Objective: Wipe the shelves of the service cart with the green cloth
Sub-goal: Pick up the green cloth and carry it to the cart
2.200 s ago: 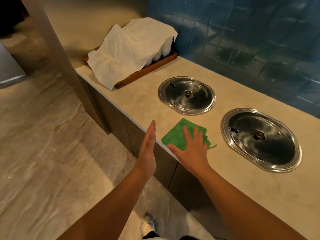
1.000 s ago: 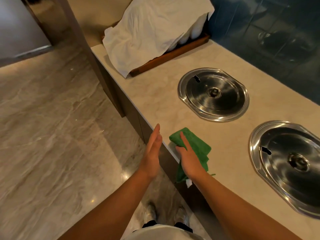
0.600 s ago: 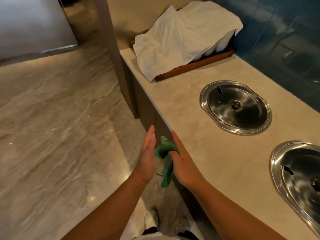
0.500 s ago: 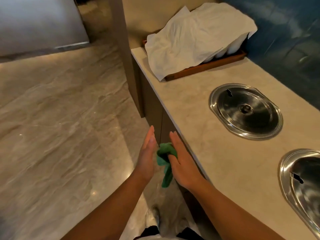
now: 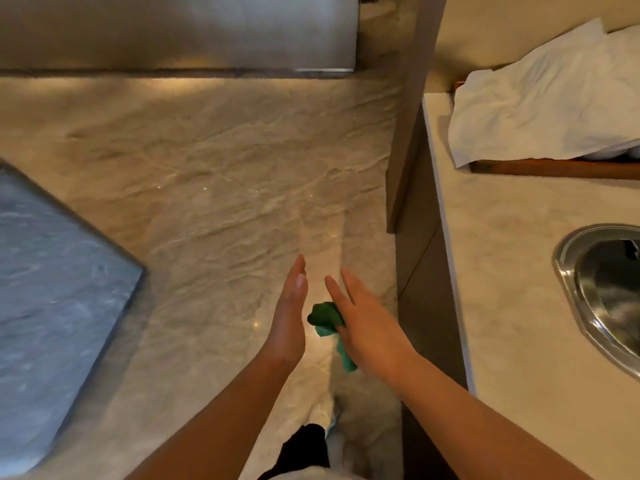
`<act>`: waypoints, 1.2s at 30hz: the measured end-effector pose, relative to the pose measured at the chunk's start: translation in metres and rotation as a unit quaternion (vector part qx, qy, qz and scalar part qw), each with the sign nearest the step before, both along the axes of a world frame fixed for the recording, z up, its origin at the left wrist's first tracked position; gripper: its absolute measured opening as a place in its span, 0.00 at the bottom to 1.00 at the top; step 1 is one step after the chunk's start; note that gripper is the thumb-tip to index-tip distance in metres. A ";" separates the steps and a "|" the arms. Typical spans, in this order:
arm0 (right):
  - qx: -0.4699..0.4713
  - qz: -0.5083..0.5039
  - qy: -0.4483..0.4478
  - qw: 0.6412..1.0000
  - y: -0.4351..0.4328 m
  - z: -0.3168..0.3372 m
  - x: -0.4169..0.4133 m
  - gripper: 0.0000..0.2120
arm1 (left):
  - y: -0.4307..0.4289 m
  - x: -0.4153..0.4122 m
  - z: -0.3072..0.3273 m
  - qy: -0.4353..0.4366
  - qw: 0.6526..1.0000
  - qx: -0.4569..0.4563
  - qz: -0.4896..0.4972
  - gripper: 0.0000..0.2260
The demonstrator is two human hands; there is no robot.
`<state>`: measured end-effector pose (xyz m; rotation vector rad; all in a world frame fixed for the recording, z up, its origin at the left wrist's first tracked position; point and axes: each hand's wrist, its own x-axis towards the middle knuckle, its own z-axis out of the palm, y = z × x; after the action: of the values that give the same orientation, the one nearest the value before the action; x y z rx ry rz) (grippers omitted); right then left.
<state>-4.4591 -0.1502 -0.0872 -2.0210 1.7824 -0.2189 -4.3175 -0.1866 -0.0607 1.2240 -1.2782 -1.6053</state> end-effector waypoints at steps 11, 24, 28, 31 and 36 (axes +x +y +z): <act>-0.037 0.242 0.022 0.969 0.019 0.004 0.096 0.39 | 0.092 0.097 0.002 -0.090 0.976 -0.004 0.199 0.45; -0.107 0.390 0.105 0.909 0.056 0.011 0.240 0.40 | 0.182 0.234 0.000 -0.073 0.925 -0.008 0.373 0.51; -0.086 0.410 0.111 0.901 0.070 0.018 0.291 0.35 | 0.214 0.282 -0.001 -0.060 0.905 -0.006 0.421 0.48; -0.080 0.421 0.110 0.897 0.085 0.025 0.330 0.34 | 0.243 0.318 -0.001 -0.047 0.889 -0.008 0.456 0.49; -0.069 0.441 0.086 0.891 0.121 0.037 0.397 0.31 | 0.296 0.376 -0.002 -0.025 0.858 -0.018 0.513 0.43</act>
<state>-4.0616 -0.0293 -0.0506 -2.7867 0.7719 0.1273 -3.9412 0.1096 -0.0631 1.5403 -0.4638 -0.7467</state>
